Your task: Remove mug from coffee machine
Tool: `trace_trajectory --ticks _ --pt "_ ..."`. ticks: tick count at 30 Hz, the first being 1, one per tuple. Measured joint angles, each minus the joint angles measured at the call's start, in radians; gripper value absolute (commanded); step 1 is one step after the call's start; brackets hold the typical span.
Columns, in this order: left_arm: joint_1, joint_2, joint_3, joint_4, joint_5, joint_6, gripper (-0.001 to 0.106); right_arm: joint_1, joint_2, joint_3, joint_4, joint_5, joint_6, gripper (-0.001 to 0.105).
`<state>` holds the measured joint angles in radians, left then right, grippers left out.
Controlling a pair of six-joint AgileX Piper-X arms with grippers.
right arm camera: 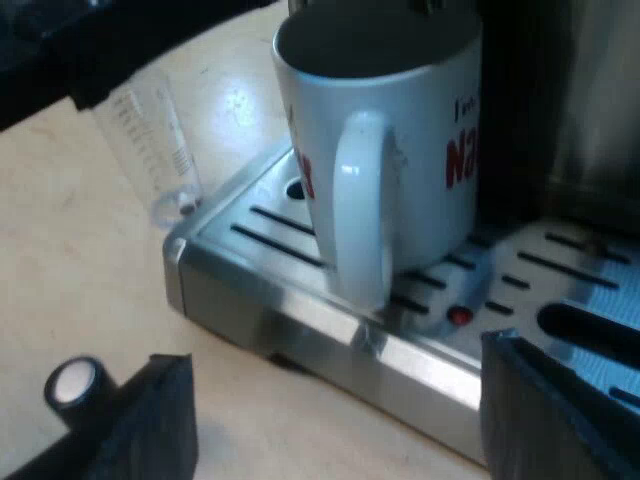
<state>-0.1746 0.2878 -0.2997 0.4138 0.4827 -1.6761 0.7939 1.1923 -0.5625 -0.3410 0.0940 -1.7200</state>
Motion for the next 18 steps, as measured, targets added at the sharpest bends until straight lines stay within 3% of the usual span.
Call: trace_trajectory --ticks 18 --pt "0.0 0.0 0.0 0.0 0.002 0.0 0.072 0.0 0.281 0.0 -0.373 0.035 0.001 0.062"
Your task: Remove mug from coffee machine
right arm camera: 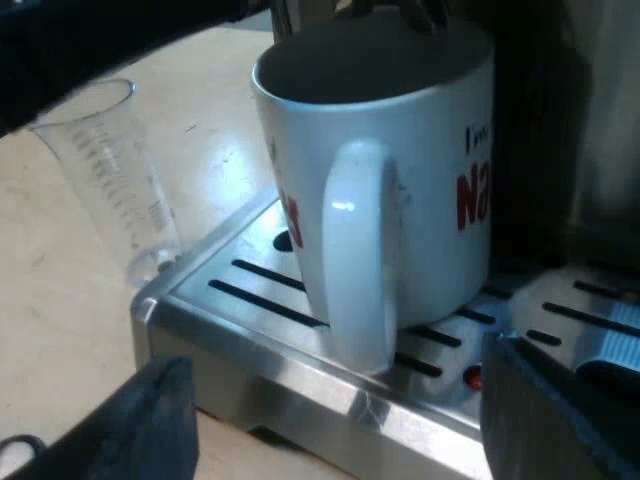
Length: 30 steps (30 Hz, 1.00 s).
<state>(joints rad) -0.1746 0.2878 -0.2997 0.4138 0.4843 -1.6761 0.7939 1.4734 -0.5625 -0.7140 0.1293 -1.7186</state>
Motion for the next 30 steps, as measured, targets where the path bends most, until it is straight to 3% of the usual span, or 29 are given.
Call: trace_trajectory --ticks 19,30 --pt "0.0 0.0 0.0 0.0 0.0 0.0 0.072 0.0 0.278 -0.002 -0.357 0.023 0.0 0.062" --pt "0.0 0.0 0.0 0.0 0.0 0.0 0.072 0.0 0.342 -0.121 -0.343 0.068 0.0 0.062"
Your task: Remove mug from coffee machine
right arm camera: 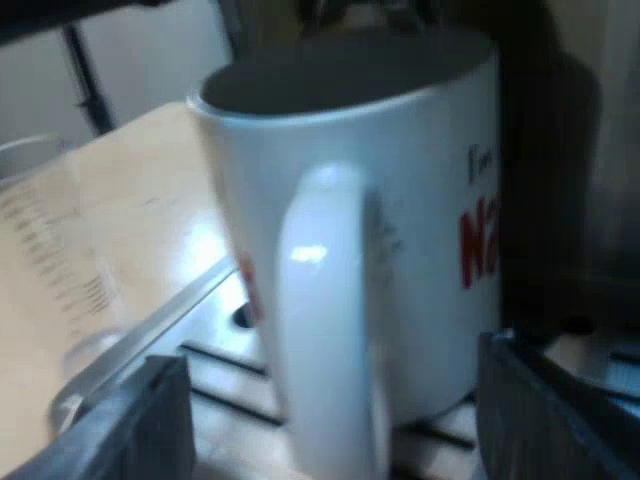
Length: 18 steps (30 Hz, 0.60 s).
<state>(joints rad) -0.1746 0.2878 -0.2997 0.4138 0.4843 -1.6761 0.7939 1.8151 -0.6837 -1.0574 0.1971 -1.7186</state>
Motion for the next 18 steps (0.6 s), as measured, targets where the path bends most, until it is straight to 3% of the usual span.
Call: trace_trajectory --ticks 4,18 --pt "0.0 0.0 0.0 0.0 0.0 0.0 0.072 0.0 0.02 -0.031 0.016 0.063 0.0 0.062" --pt "0.0 0.0 0.0 0.0 0.0 0.0 0.072 0.0 0.071 -0.104 0.07 0.077 0.0 0.062"
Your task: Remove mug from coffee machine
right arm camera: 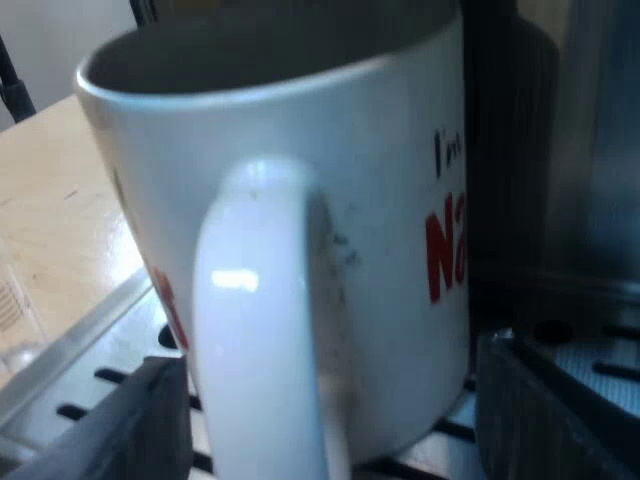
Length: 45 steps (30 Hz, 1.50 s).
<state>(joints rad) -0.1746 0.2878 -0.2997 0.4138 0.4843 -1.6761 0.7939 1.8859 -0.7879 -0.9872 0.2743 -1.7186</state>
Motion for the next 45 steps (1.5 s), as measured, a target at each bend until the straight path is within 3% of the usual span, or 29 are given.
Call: trace_trajectory --ticks 3,11,19,26,45 --pt "0.0 0.0 0.0 0.0 0.0 0.0 0.072 0.0 0.0 -0.006 0.002 0.0 -0.01 0.062" --pt "0.0 0.0 0.0 0.0 0.0 0.0 0.072 0.0 0.0 -0.006 0.002 0.002 -0.039 0.03" --pt "0.0 0.0 0.0 0.0 0.0 0.0 0.072 0.0 0.0 -0.006 0.002 0.002 -0.039 0.023" --pt "0.0 0.0 0.0 0.0 0.0 0.0 0.072 0.0 0.0 -0.006 0.002 0.002 -0.049 0.0" --pt "0.0 0.0 0.0 0.0 0.0 0.0 0.072 0.0 -0.009 -0.004 0.012 0.009 -0.098 0.0"
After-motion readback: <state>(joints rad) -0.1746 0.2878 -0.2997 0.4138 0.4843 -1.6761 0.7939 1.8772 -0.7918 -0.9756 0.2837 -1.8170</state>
